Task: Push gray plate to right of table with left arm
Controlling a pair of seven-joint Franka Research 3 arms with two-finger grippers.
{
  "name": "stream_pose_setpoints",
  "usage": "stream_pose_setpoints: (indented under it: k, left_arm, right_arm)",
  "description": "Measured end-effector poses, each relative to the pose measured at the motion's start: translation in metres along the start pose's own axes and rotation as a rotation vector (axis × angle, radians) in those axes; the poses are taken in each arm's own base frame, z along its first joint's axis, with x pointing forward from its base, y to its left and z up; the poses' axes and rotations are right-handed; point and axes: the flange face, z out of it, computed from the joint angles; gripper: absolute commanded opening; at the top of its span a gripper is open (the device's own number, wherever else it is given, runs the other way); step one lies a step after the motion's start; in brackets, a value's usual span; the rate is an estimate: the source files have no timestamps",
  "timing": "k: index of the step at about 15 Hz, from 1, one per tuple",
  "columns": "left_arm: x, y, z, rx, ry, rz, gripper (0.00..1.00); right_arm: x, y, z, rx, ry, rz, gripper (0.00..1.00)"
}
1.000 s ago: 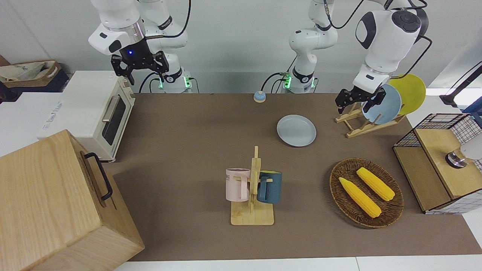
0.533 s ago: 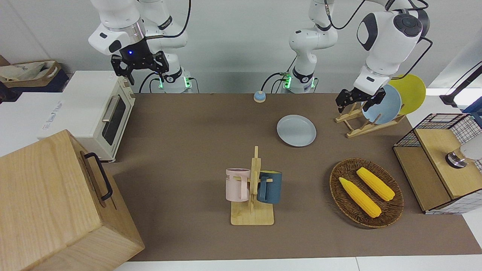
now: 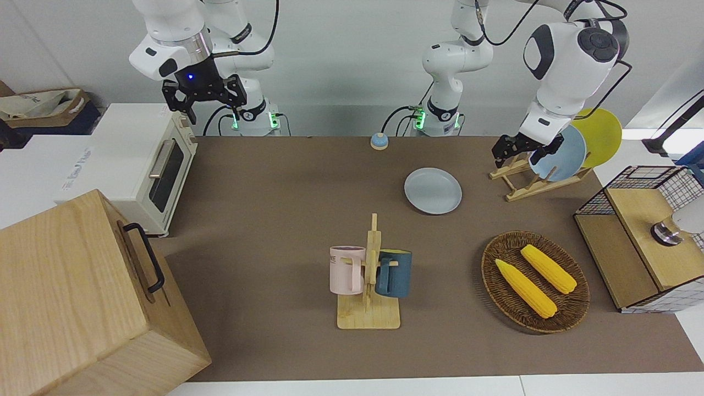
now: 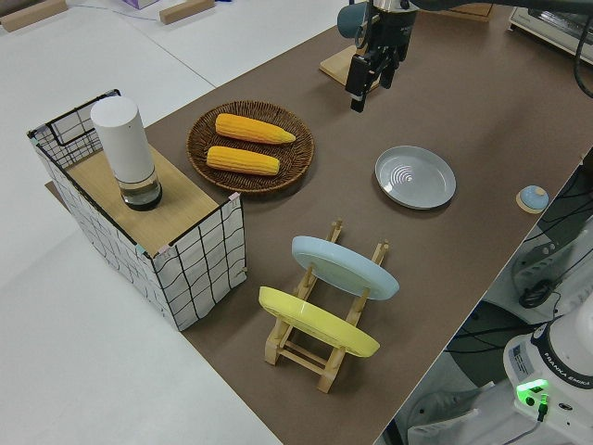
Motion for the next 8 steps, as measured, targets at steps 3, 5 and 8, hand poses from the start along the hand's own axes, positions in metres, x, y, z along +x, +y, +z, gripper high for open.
stream_pose_setpoints:
  k: [3,5,8]
  left_arm:
    - [0.001,0.001,0.003,-0.01,-0.008,-0.007,1.0]
    - [0.001,0.002,0.007,-0.016,-0.016,-0.011,1.0]
    - [0.0,0.002,0.019,-0.017,-0.036,-0.013,1.0]
  right_arm:
    - [0.0,0.0,0.0,0.0,0.0,0.0,0.983]
    - [0.0,0.0,0.0,0.0,0.0,0.0,0.983]
    - [0.0,0.0,0.0,0.0,0.0,0.0,0.983]
